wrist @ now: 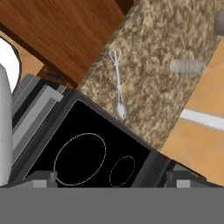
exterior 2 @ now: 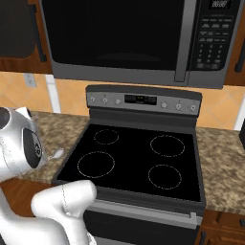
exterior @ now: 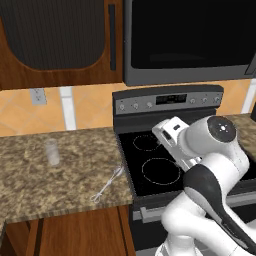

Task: Pick the tongs from the drawer and place it on the counter.

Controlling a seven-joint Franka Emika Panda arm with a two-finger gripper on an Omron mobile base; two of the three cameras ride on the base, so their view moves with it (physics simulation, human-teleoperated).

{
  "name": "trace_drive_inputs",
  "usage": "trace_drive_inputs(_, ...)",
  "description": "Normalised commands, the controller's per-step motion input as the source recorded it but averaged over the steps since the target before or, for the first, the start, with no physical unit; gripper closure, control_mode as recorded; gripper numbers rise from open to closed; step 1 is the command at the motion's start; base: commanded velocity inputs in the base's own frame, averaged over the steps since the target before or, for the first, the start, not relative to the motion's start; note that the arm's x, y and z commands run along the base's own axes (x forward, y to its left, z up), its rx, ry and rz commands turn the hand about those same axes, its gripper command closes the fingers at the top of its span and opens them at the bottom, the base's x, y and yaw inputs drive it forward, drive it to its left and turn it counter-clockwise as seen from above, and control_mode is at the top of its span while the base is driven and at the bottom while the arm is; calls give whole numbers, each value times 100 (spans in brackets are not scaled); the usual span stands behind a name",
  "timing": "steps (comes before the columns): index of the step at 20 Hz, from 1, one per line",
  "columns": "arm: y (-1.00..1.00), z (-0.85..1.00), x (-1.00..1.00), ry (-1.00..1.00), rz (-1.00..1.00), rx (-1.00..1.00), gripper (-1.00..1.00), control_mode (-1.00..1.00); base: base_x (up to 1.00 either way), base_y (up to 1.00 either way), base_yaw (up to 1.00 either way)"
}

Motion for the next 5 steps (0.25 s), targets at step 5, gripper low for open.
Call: trace_drive_inputs(5, -14, 1, -23, -5, 0, 1, -100, -100, 0, 0, 0)
